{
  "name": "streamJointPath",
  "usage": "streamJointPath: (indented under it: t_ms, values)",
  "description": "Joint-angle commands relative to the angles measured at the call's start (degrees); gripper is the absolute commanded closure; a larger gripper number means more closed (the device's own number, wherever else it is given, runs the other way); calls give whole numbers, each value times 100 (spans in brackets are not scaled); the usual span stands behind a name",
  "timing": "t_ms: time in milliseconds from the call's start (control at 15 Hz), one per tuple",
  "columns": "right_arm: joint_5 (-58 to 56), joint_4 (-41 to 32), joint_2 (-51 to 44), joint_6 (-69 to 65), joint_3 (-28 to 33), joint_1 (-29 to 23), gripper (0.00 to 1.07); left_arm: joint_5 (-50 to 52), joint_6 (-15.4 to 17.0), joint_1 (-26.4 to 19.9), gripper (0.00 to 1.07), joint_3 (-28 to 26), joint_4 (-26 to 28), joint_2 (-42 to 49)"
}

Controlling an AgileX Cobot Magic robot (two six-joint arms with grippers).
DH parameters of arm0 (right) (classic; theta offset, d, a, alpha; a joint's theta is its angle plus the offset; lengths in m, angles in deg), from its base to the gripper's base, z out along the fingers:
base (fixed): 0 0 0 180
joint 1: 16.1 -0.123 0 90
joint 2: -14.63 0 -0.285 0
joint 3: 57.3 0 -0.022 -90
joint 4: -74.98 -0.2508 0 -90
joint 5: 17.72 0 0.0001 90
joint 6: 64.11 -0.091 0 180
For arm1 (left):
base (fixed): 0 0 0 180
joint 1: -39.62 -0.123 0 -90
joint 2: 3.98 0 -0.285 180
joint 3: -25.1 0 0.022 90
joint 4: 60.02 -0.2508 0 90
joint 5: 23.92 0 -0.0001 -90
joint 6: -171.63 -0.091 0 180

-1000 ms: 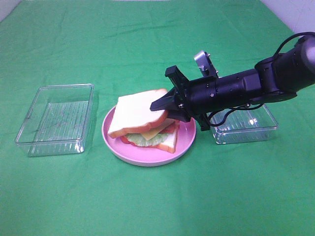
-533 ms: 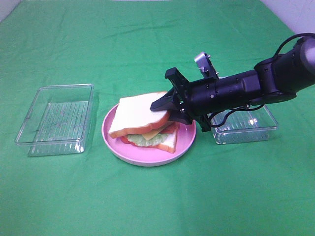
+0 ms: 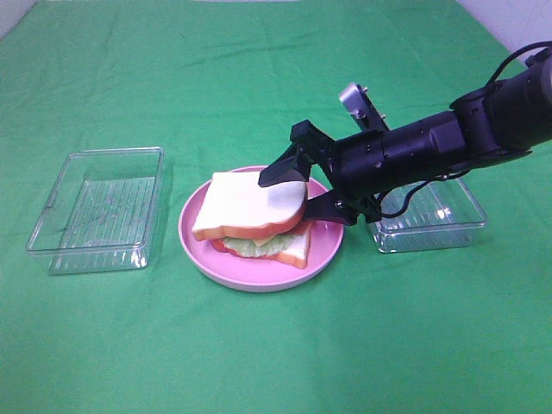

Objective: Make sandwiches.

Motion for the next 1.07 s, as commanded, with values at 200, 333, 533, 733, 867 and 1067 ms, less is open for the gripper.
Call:
streamJointPath:
  t_ms: [200,333,533,733,867,1067]
  values:
    - [596,2137,-539,-1547,-34,-6,35,63,0,46,29,0,46,29]
    - [550,3335,-877,-2366,-34,-6,35,63,0,46,29,0,46,29]
    - [-6,4773,-1604,-3140,-34,-6,35,63,0,46,29,0,46,29]
    - [-819,5884,-2544,-3701,57,-6,35,63,0,46,29,0,46,29]
    - [-1140,6578,-3902,-4085,630,-6,35,63,0,46,29,0,46,29]
    - [-1713,7002,-5294,-4114,1083,-6,35,63,0,46,29,0,46,29]
